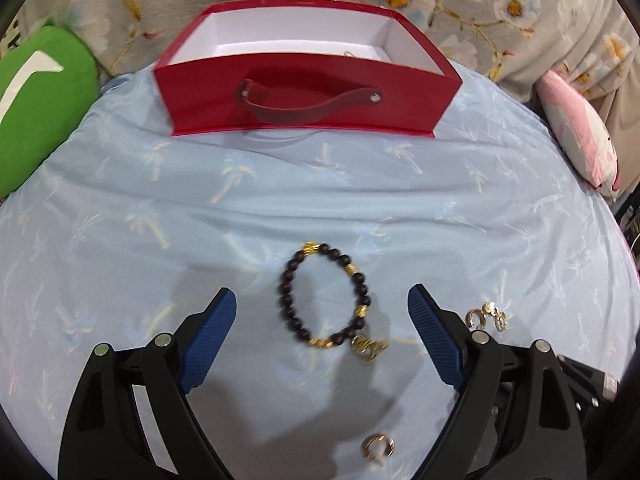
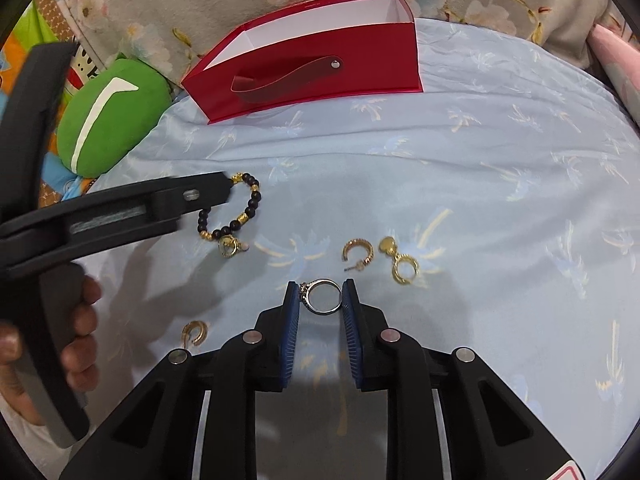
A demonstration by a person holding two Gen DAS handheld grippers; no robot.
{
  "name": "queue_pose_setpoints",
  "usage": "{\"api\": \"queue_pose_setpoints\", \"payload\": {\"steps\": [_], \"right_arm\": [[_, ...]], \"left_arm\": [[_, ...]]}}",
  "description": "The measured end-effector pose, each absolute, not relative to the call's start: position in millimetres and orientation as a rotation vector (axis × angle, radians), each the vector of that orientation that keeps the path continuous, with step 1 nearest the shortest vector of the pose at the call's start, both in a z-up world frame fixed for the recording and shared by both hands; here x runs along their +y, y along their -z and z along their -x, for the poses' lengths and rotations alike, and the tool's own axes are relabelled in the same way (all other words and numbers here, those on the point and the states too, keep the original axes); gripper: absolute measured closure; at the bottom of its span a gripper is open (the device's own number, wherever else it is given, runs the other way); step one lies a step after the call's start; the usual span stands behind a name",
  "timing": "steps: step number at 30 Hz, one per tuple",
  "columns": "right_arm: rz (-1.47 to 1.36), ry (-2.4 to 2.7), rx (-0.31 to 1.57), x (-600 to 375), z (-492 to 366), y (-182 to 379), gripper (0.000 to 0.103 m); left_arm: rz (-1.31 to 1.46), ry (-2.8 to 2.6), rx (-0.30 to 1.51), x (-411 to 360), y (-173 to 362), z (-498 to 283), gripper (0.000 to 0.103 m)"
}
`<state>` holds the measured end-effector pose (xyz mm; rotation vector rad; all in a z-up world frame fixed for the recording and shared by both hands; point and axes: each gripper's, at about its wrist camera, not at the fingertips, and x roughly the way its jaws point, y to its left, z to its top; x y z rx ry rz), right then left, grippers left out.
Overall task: Organize jewelry
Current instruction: 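Close the right tool on the silver ring with a clear stone, then grasp the black bead bracelet with the left tool while the right tool holds the ring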
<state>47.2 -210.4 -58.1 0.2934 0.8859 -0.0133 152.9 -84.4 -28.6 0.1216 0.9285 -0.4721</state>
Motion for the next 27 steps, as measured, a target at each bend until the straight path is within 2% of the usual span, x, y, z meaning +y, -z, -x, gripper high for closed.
{"api": "queue_pose_setpoints", "payload": {"steps": [3, 7, 9, 11, 14, 16, 17, 18, 19, 27], "right_arm": [[-0.306, 0.010, 0.886, -213.5, -43.7, 58.1, 0.083], [-0.325, 0.006, 0.888, -217.2, -42.3, 58.4, 0.083], [-0.333, 0.003, 0.886, -217.6, -42.5, 58.2, 0.083], [-0.337, 0.002, 0.885, -217.6, -43.0, 58.1, 0.083], [-0.345, 0.000, 0.882, -217.8, -42.2, 57.9, 0.083], [-0.347, 0.000, 0.880, -218.3, -41.6, 57.6, 0.083], [-0.348, -0.003, 0.878, -218.3, -41.1, 57.4, 0.086], [-0.350, -0.005, 0.880, -218.3, -41.2, 56.8, 0.092], [-0.351, -0.006, 0.879, -218.7, -41.2, 56.5, 0.094], [-0.347, 0.000, 0.882, -218.3, -41.3, 55.9, 0.094]], "left_arm": [[-0.137, 0.461, 0.958, -97.5, 42.1, -160.6, 0.019], [-0.128, 0.439, 0.953, -100.3, 49.4, -161.7, 0.034], [-0.131, 0.426, 0.935, -99.0, 49.2, -160.2, 0.045], [-0.126, 0.431, 0.924, -96.4, 48.8, -159.8, 0.070], [-0.088, 0.461, 0.936, -90.9, 48.6, -161.6, 0.090], [-0.075, 0.481, 0.942, -88.6, 48.1, -159.9, 0.092], [-0.073, 0.492, 0.938, -87.6, 47.2, -158.0, 0.096], [-0.072, 0.498, 0.933, -86.7, 45.8, -155.6, 0.096], [-0.070, 0.506, 0.925, -85.9, 44.0, -153.1, 0.096], [-0.032, 0.540, 0.898, -77.3, 28.3, -142.3, 0.096]]}}
